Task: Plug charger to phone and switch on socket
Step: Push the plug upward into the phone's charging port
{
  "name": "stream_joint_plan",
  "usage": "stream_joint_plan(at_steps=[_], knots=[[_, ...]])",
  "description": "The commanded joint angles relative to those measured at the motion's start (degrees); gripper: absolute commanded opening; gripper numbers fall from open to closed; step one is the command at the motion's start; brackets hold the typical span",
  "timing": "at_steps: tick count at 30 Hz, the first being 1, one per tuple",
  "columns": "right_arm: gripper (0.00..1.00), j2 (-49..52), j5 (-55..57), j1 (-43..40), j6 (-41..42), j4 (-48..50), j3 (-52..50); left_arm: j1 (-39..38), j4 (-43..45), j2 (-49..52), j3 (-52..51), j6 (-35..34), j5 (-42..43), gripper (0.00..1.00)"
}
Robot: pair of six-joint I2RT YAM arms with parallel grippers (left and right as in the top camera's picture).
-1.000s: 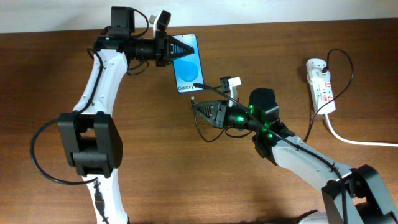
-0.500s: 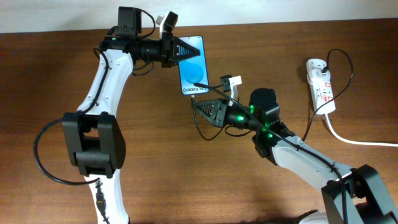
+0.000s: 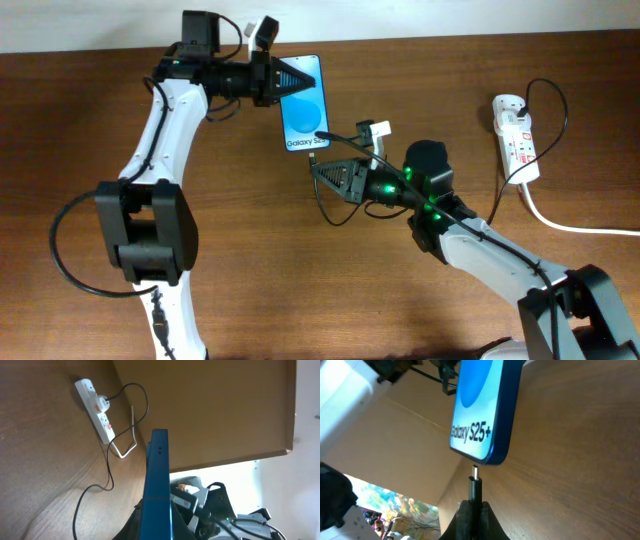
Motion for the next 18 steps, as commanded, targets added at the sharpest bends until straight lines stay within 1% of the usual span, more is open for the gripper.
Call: stream_joint_plan(at_steps=[1, 18], knots=[[0.04, -0.5, -2.4, -0.5, 0.2, 1.4, -0.2, 0.4, 0.2, -0.3, 0.6, 2.3, 4.3, 0.00], [0.04, -0.5, -1.7, -0.5, 0.5, 1.4, -0.2, -0.8, 0.1, -0.3, 0.6, 2.3, 3.8, 0.00]])
